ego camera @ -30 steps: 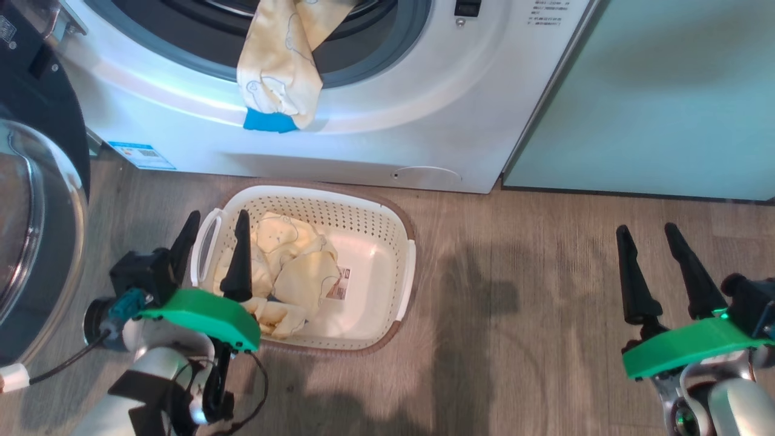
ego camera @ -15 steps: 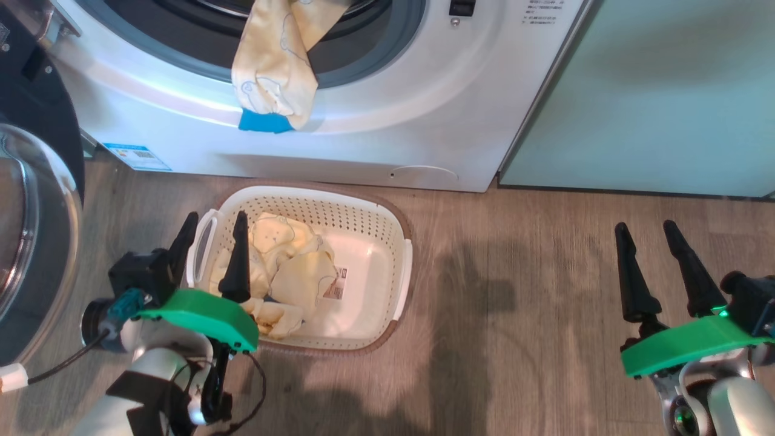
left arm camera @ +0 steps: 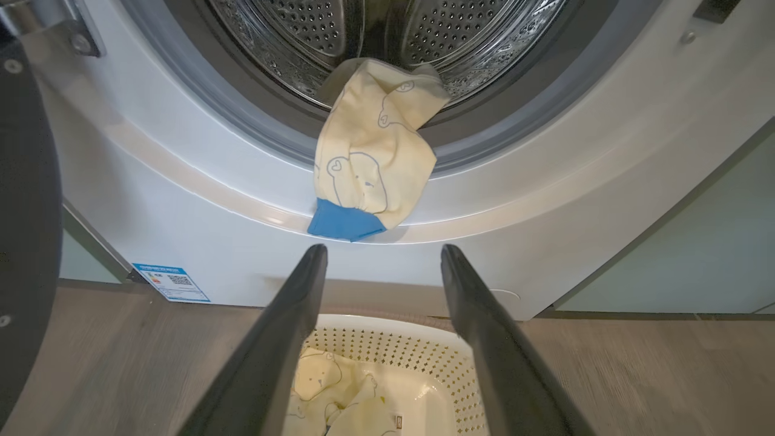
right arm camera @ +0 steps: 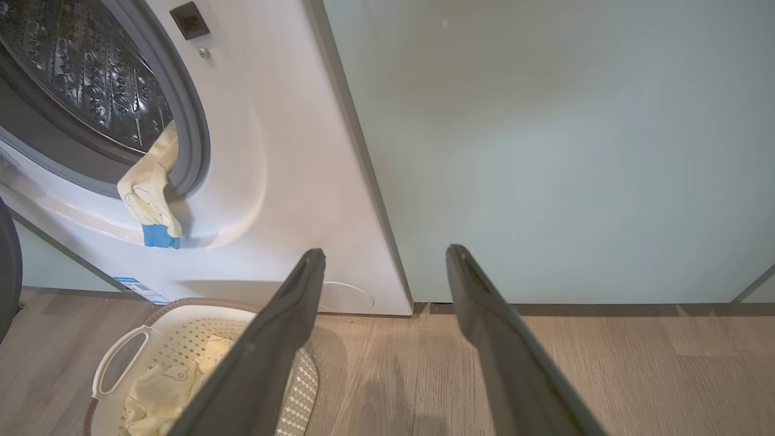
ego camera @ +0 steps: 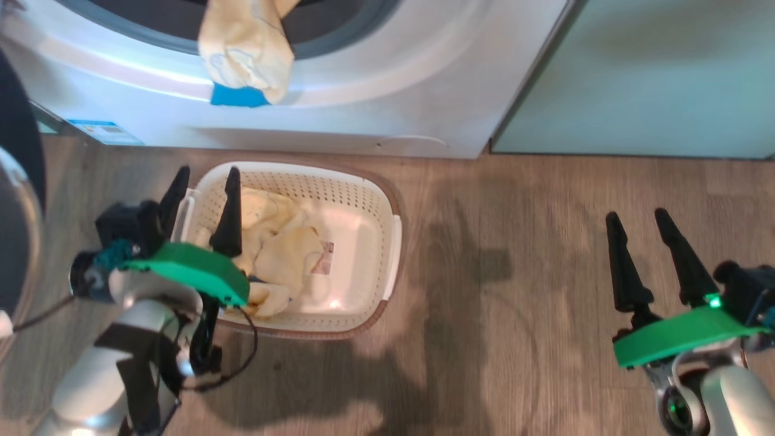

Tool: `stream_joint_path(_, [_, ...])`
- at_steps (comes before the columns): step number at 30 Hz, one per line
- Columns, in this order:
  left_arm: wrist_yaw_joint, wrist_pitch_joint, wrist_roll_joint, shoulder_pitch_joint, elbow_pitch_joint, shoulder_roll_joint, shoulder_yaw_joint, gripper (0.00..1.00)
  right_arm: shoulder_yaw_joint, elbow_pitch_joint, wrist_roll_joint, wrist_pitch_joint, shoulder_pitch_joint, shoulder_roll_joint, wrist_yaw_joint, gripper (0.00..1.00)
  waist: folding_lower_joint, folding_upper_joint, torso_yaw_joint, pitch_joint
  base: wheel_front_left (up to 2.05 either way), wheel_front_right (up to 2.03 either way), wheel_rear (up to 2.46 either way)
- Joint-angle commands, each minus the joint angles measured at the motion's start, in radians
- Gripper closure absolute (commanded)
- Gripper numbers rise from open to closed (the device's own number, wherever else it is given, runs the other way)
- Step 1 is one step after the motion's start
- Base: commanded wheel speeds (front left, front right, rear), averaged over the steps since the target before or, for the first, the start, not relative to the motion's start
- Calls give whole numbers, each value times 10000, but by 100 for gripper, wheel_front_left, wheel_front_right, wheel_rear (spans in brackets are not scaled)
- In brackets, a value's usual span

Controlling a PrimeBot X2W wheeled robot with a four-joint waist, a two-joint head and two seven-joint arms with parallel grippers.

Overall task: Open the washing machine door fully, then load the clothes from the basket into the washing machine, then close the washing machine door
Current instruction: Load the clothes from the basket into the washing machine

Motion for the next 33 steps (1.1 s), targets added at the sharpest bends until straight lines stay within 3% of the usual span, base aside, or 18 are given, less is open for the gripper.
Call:
stream_joint_path(1, [-84,24,-47,-550,-117,399,331,0,227,-291,42,-157,-366,-9,37,0,0,0,-200,276,0,0,0])
stream_joint_path(14, [-732,612,51,-2877,1428,387,10,0,745,117,178,-676,-1184,126,37,0,0,0,-882,1557,0,0,0])
stream_joint_path(33, [-1962,311,46,-6205,6012,-390,-424,0,1453,681,537,-1027,-1850,212,37,0,0,0,-1314,2117,0,0,0])
